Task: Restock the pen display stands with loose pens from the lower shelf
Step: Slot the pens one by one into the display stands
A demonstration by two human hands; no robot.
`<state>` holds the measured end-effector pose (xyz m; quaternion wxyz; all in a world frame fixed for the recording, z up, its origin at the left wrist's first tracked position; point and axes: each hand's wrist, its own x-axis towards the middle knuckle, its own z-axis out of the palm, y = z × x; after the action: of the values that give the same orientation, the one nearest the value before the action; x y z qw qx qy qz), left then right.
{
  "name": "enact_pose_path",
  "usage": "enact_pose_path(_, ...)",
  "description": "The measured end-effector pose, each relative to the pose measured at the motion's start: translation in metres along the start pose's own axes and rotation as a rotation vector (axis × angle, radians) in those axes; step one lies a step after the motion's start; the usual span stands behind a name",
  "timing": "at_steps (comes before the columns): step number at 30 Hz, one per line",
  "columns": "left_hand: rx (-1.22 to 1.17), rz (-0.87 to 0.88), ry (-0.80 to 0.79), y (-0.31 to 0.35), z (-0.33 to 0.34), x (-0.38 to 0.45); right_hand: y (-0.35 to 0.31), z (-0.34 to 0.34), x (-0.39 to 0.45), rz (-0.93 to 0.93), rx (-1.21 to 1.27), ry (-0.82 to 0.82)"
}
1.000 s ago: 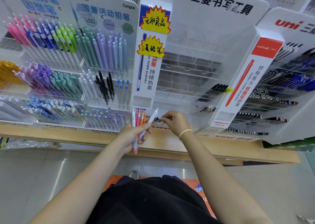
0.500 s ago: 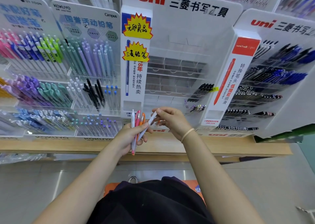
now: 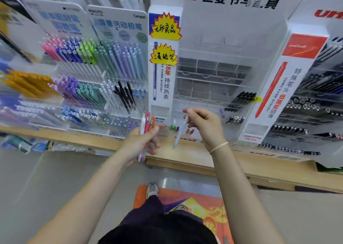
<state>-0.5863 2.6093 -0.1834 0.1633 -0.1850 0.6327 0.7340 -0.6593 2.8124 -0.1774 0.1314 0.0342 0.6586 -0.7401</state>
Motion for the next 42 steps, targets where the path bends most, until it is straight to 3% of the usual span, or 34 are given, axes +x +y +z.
enact_pose_path(11, -0.175, 0.087, -0.054, 0.033, -0.115, -0.024, -0.001, 0.131, 0.005, -0.087, -0.035, -0.103)
enact_pose_path(17, -0.211, 0.135, -0.045, 0.040, -0.265, -0.002, 0.008, 0.271, 0.043, -0.160, -0.120, -0.066)
enact_pose_path(22, -0.188, 0.053, -0.052, 0.044, -0.424, 0.016, 0.027, 0.416, 0.071, -0.177, -0.160, -0.048)
enact_pose_path(26, -0.215, 0.023, -0.082, 0.044, -0.498, 0.011, 0.030, 0.489, 0.072, -0.178, -0.259, -0.032)
enact_pose_path(37, -0.052, -0.078, -0.197, 0.034, -0.539, 0.008, 0.069, 0.511, 0.057, -0.193, -0.602, 0.112)
enact_pose_path(42, -0.147, -0.121, -0.191, 0.029, -0.540, 0.005, 0.103, 0.519, 0.049, -0.149, -0.601, 0.188)
